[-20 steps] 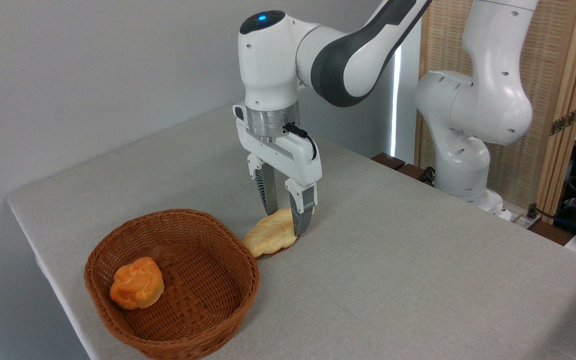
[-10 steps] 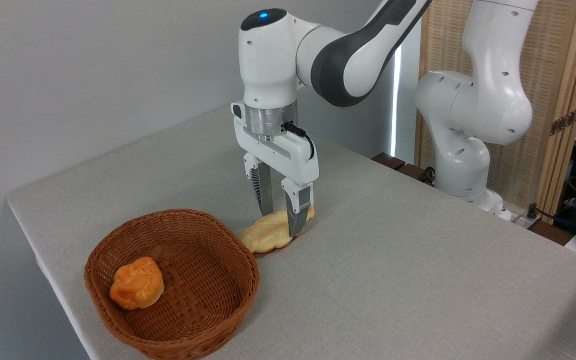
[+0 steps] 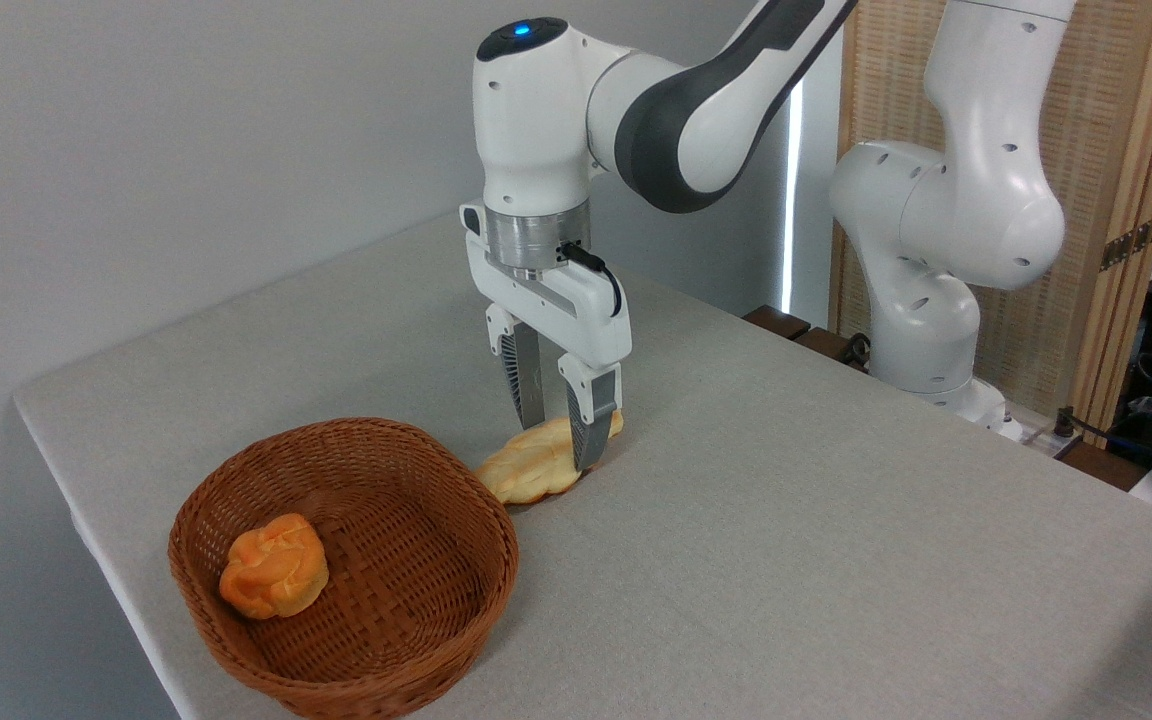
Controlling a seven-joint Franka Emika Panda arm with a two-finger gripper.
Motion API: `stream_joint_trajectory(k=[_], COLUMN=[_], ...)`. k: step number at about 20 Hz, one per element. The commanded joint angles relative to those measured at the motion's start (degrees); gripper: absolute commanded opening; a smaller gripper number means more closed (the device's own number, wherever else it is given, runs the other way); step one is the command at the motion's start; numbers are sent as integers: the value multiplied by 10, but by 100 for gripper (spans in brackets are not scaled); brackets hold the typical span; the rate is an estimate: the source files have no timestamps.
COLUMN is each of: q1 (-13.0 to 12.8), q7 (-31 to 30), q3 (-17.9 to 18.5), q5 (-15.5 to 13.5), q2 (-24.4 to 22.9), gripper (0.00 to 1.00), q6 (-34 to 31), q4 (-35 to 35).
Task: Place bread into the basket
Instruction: 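Close the gripper on the middle of the braided loaf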
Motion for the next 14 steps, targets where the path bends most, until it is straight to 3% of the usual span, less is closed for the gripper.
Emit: stream_joint_trajectory(k=[1, 3, 5, 7, 10, 14], q1=[-1, -1, -1, -1, -1, -1], q7=[7, 8, 13, 20, 21, 21], q3=[0, 0, 0, -1, -1, -1], q5=[-3, -2, -1, -1, -5, -7], q2=[0, 0, 0, 0, 0, 0], gripper=[92, 84, 65, 63, 51, 46], q6=[14, 14, 13, 10, 9, 9], q4=[-1, -1, -1, -1, 0, 0])
